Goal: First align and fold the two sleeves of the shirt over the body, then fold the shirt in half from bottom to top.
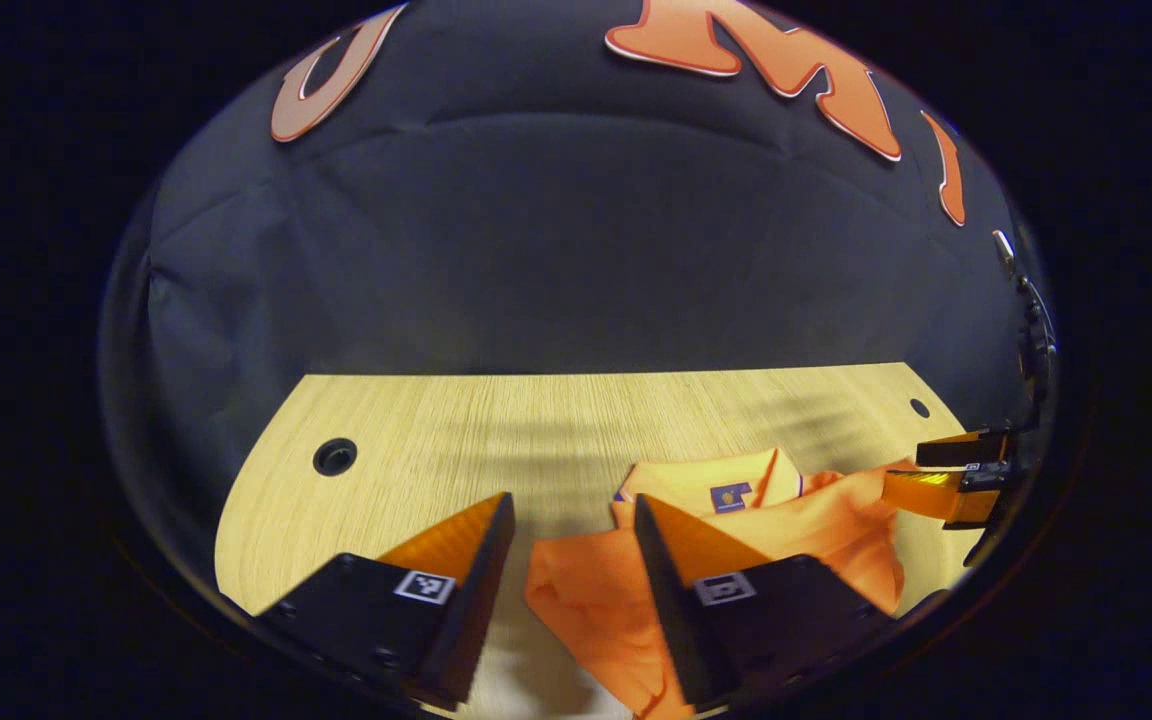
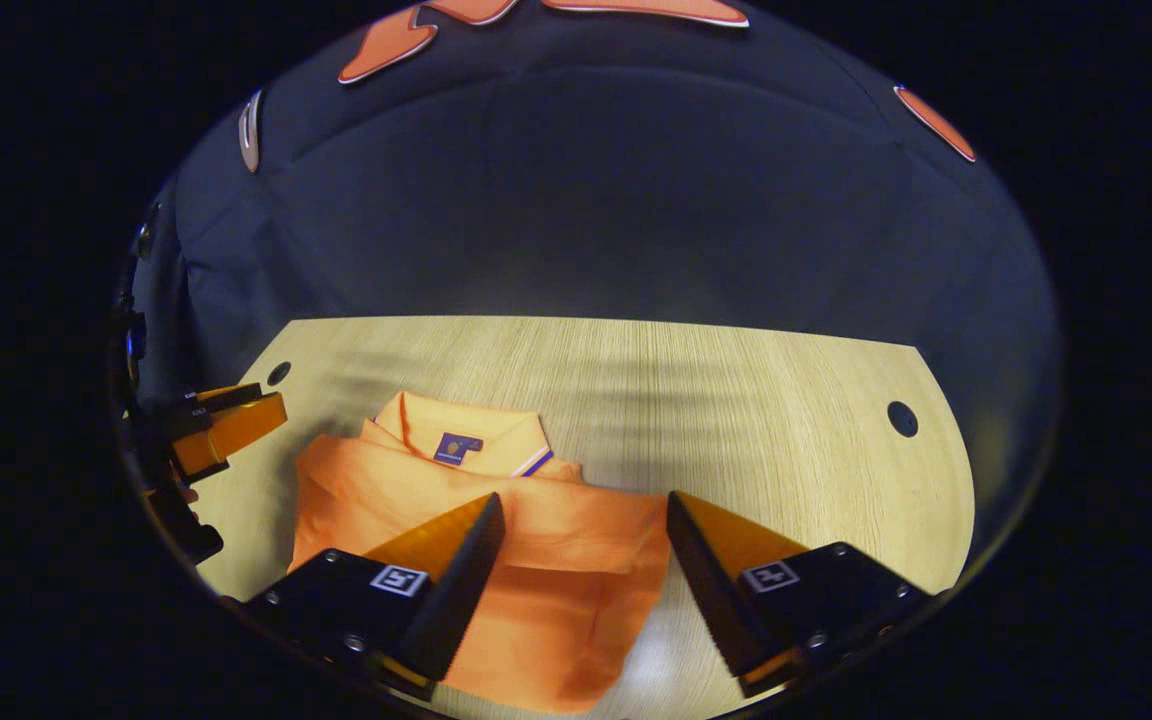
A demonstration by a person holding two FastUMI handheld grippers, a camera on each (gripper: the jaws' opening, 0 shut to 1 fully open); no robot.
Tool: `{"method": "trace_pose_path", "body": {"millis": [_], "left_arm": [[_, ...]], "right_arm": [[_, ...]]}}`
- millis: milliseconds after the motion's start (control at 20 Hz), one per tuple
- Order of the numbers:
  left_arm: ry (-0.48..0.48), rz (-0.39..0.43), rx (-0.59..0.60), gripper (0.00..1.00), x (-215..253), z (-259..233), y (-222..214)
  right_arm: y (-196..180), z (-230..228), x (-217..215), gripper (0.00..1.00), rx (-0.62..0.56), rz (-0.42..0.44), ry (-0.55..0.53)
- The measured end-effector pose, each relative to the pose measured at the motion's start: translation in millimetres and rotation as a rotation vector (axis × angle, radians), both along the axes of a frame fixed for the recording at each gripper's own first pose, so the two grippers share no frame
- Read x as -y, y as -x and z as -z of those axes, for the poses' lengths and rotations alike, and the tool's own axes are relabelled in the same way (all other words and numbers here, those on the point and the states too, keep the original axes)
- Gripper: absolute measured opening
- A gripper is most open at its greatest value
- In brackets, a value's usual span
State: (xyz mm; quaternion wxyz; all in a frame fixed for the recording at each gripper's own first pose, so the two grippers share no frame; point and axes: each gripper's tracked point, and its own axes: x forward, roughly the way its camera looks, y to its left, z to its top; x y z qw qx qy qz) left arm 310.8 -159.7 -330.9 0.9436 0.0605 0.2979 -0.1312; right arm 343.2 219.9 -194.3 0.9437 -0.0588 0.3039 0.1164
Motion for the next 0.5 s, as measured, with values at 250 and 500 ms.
{"method": "trace_pose_path", "body": {"millis": [250,500], "left_arm": [[0.010,-0.022,0.099,1.00,3.4,-63.4,17.4],[0.016,-0.013,0.230,1.00,9.7,-150.2,57.1]], "right_arm": [[21.0,-66.4,1.2,1.00,0.126,0.008,-0.057],[65.5,-148.0,23.7,1.00,0.276,0.010,-0.105]]}}
